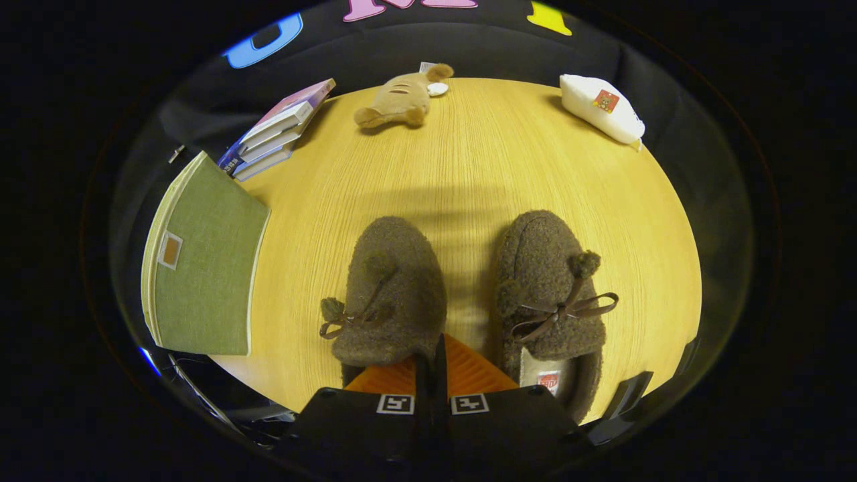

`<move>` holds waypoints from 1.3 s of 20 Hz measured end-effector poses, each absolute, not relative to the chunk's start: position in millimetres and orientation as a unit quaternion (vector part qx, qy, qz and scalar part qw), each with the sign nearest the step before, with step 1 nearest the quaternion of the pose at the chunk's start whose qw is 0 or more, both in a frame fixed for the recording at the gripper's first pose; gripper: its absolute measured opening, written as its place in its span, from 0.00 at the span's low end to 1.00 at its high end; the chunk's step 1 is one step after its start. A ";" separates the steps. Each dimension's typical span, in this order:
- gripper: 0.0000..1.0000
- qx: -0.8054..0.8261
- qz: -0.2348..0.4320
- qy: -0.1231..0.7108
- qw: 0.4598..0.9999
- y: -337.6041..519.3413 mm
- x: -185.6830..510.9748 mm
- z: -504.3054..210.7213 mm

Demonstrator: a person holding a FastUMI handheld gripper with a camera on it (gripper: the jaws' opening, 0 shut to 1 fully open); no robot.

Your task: Open the storage box then place both shoes into the box .Put the left shoe in first, then the right shoe, with the right side of both shoes facing outward in a uniform manner.

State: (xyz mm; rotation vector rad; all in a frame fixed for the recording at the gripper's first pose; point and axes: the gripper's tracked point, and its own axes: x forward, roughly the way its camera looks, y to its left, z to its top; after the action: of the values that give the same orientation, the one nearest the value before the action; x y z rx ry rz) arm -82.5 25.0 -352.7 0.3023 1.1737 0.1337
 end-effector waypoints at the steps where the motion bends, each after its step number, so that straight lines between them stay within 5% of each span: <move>1: 0.05 0.147 0.059 0.551 0.819 24.3 -83.2 -346.8; 18: 0.05 0.261 0.168 0.461 0.831 166.4 -28.2 -125.5; 26: 0.05 0.235 0.223 0.476 0.818 288.9 -18.7 -94.5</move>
State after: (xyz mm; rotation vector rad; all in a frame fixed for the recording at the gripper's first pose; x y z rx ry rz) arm -18.7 288.9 -94.5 0.5019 1.0142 0.4751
